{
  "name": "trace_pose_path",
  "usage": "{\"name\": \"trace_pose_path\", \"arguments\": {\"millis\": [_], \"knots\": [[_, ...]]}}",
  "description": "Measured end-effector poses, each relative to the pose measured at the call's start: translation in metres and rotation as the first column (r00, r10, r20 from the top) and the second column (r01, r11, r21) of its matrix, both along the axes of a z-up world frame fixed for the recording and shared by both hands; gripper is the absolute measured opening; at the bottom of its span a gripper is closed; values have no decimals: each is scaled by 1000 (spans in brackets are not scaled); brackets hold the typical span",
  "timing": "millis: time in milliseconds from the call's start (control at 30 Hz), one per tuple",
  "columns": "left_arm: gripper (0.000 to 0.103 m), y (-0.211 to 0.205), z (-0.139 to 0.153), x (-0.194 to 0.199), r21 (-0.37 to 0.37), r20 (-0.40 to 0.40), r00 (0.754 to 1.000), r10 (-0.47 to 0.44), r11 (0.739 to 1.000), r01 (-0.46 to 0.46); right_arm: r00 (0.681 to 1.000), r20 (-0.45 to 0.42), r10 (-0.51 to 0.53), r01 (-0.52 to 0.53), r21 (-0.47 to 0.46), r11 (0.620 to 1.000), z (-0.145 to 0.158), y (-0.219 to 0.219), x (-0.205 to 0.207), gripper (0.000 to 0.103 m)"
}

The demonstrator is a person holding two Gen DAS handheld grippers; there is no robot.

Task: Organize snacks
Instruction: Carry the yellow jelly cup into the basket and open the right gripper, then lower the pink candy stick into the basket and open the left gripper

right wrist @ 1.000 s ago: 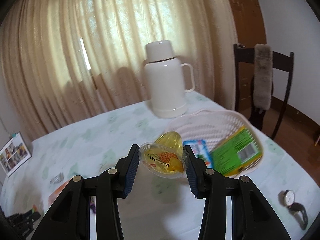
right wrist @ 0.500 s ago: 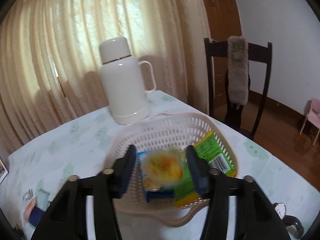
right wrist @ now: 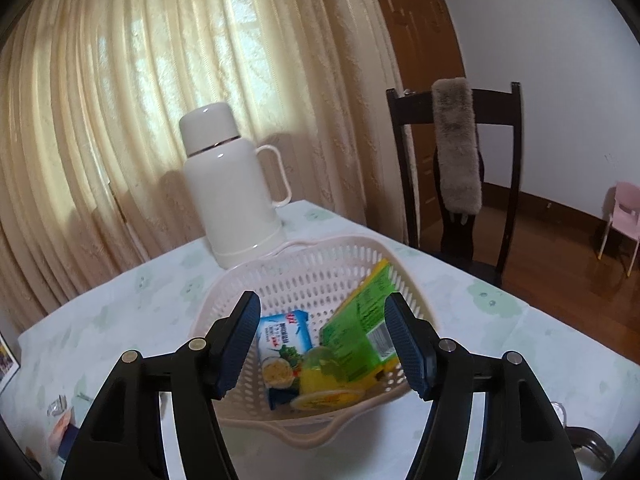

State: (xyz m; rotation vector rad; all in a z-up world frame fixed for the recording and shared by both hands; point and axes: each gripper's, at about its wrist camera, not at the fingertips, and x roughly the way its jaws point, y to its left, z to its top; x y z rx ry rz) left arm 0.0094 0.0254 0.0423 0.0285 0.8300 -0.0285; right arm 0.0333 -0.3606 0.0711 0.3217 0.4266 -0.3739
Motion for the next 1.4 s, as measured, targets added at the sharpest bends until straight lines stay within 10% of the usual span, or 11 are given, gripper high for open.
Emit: {"name": "trace_pose_path", "arguments": {"millis": [467, 1267, 1400], "knots": [[19, -121, 45, 33, 22, 81, 966, -244, 970, 243, 996, 61, -59, 53, 102, 993, 0, -22, -20, 67], [22, -316, 45, 90, -85, 61, 831, -553, 827, 556, 968, 166, -187, 149, 217, 965, 12, -51, -54, 69], [67, -321, 42, 96, -119, 58, 828, -557, 820, 560, 965, 178, -193, 153, 212, 965, 14, -51, -56, 70]]}}
